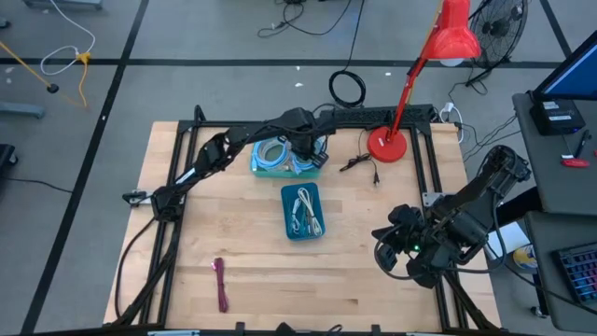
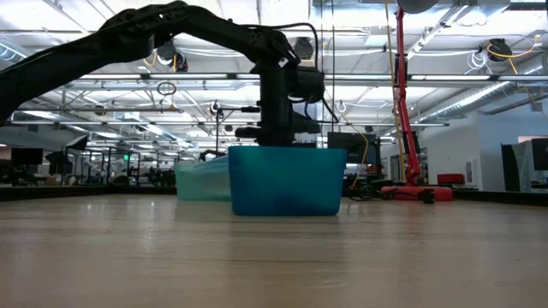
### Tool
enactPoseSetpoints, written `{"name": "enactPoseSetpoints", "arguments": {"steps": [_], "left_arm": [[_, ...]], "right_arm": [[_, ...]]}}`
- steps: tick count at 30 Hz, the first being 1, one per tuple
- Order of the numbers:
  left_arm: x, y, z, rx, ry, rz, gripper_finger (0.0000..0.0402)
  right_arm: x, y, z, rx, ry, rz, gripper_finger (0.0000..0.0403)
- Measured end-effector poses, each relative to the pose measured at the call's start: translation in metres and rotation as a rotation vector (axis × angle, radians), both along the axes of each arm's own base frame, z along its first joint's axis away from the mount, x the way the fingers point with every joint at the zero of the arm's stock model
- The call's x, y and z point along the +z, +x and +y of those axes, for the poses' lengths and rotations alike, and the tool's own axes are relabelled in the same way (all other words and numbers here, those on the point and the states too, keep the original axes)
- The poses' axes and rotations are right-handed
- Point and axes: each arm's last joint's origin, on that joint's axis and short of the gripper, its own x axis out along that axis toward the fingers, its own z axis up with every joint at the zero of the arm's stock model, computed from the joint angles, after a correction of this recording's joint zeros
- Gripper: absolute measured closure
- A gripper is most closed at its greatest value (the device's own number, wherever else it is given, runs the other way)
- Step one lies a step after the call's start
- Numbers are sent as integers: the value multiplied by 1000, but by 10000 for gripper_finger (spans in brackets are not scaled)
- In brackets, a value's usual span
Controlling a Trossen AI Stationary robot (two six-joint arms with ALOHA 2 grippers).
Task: Pick & Place USB Port
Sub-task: Put the light blue HDMI cable into the green bin
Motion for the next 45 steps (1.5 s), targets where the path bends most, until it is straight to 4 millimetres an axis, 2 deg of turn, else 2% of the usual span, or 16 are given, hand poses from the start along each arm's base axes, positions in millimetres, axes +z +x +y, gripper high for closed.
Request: {"name": "enactPoseSetpoints", "arguments": {"steps": [6,9,12,17,30,35,41,45], "left_arm": [[0,-13,3,31,161,188,401],[1,-17,3,30,179,234,401],[1,-12,2,20,155,176,401],[12,-2,-3,1,150,45,401],[13,8,-4,-27,171,-43,401],[11,11,-3,-45,130,-85,401],[2,13,-9,-88,63,-70,401],[3,12,-15,-105,141,1,401]], "right_arm": [[0,0,0,0,4,-3,403],[0,0,0,2,3,-3,403],[0,0,0,3,2,-3,403],[0,0,0,3,2,-3,403],[1,1,1,3,9,-9,403],[0,1,1,3,9,-8,403],[0,1,1,6,6,-7,403],[0,1,1,6,6,-7,403]]}}
